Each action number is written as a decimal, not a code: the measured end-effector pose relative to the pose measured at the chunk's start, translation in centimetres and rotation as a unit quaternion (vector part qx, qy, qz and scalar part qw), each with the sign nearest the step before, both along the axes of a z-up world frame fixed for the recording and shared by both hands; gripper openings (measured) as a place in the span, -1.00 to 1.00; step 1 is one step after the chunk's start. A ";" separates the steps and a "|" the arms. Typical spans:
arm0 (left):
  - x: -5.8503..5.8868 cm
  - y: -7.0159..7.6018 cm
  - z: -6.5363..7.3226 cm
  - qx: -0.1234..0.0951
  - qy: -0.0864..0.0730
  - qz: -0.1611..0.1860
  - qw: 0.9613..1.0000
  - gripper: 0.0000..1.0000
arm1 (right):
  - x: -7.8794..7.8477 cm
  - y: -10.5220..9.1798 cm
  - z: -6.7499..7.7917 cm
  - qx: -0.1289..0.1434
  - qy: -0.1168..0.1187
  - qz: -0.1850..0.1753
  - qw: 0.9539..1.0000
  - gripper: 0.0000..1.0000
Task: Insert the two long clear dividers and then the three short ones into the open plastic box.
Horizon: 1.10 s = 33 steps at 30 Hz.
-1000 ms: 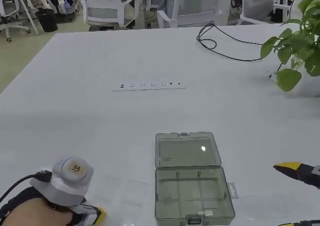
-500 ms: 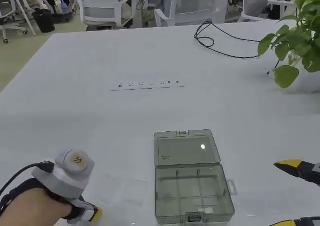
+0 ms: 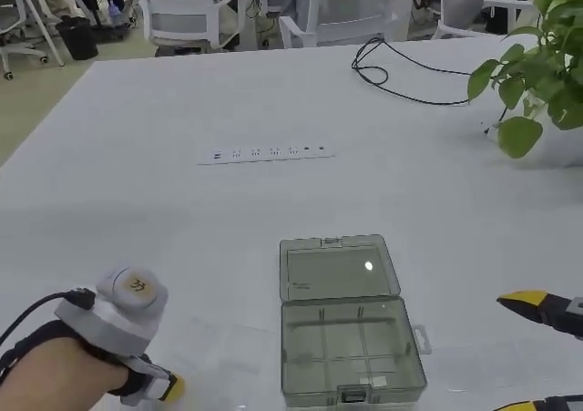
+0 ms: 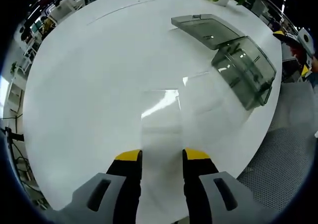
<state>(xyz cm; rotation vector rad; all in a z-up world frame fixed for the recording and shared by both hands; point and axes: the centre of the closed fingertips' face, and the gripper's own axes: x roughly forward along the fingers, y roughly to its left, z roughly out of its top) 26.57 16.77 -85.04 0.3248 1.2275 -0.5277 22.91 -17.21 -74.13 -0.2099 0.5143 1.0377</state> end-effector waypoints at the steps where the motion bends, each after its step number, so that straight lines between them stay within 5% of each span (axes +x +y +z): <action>1: 0.0 -0.1 0.0 -0.003 0.001 0.003 1.000 -0.39 | 0.0 0.0 0.0 0.000 0.000 0.000 1.000 0.78; 8: 0.0 -0.2 0.1 -0.018 0.008 0.012 1.000 -0.39 | 0.0 -0.1 0.1 -0.001 -0.001 0.000 1.000 0.78; 19: -0.6 -0.6 0.4 -0.086 0.010 0.069 0.994 -0.39 | -0.1 0.4 0.1 -0.004 0.003 0.004 1.000 0.74; 26: -0.8 -1.5 2.0 -0.143 -0.010 0.109 0.984 -0.40 | 0.2 1.4 0.9 0.005 0.011 0.002 1.000 0.60; 33: -0.2 -3.6 5.1 -0.212 -0.051 0.133 0.967 -0.40 | 0.6 3.2 2.5 0.034 0.016 -0.001 0.999 0.42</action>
